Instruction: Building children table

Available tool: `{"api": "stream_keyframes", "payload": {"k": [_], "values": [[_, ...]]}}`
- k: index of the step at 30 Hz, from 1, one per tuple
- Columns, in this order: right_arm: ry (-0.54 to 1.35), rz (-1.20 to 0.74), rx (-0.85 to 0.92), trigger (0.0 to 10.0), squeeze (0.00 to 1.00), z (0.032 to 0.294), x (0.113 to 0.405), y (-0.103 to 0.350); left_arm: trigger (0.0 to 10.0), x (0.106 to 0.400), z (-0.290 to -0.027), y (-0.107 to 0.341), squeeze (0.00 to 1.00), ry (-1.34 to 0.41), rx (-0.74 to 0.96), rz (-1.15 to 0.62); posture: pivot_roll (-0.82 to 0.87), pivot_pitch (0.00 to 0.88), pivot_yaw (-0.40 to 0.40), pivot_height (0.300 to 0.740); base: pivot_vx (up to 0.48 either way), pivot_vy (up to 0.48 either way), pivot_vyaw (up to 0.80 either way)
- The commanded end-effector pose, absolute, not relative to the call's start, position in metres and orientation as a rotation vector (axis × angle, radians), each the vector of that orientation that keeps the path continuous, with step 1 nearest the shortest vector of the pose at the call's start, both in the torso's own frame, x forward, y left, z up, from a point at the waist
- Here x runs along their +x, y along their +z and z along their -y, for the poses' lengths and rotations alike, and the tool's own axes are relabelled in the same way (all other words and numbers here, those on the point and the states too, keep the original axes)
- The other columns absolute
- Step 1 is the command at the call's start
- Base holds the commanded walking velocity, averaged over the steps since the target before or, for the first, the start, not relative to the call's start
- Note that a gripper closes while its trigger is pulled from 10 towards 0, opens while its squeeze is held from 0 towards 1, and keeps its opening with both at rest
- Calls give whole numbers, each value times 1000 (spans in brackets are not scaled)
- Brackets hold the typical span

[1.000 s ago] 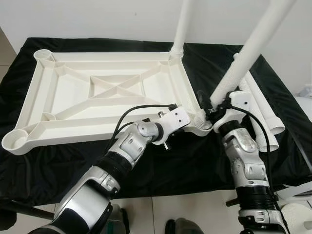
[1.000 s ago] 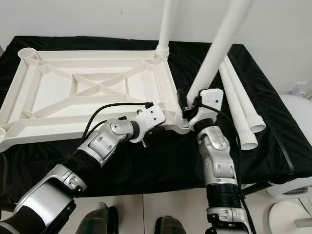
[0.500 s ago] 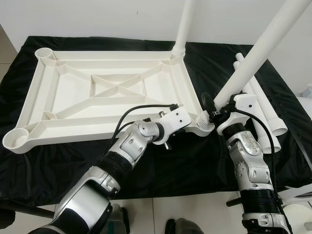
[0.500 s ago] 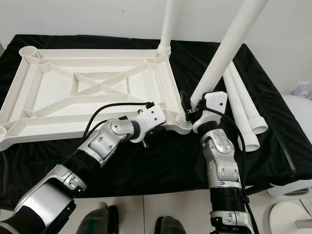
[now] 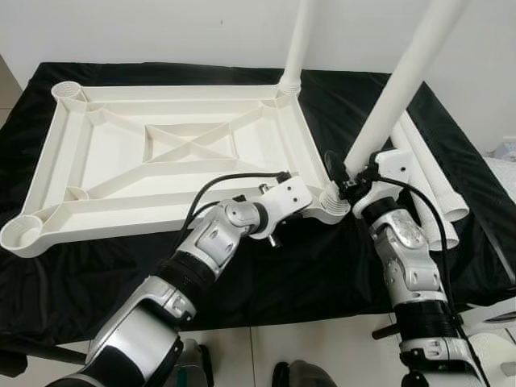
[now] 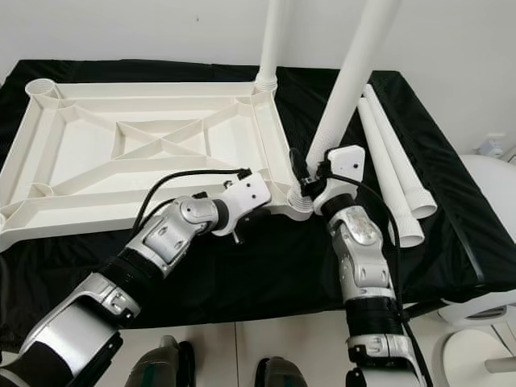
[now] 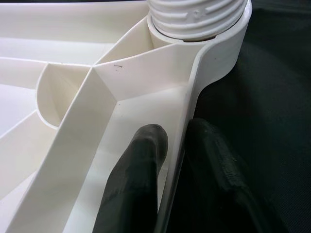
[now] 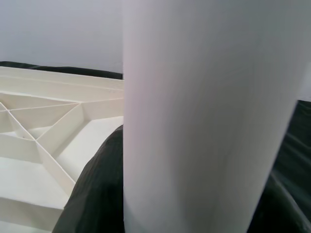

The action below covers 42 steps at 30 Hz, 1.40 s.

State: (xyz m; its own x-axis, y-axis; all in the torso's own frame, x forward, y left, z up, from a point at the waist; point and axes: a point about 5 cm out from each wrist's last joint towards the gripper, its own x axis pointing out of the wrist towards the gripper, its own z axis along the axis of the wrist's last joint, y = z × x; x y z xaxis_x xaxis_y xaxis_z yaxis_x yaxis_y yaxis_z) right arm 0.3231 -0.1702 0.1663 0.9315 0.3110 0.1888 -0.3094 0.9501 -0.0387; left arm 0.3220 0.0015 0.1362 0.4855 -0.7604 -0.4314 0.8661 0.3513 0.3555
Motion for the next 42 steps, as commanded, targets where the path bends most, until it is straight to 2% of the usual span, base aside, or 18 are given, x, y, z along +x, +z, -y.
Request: {"api": "stream_keyframes", "payload": {"k": [1, 17, 34, 42], "values": [[283, 46, -21, 10000, 0, 180, 322, 138, 10000, 321, 2, 148, 0, -1054, 624, -138, 4, 64, -20, 740, 0, 0, 0], [377, 64, -72, 10000, 0, 183, 319, 131, 10000, 322, 0, 150, 0, -1042, 620, -136, 7, 79, -22, 740, 0, 0, 0], [258, -1, -27, 10000, 0, 205, 313, 105, 10000, 322, 1, 153, 0, -1046, 625, -129, 3, 84, -12, 740, 0, 0, 0], [245, 13, -62, 10000, 0, 209, 313, 105, 10000, 321, 1, 153, 0, -1048, 625, -123, 2, 82, -14, 740, 0, 0, 0]]}}
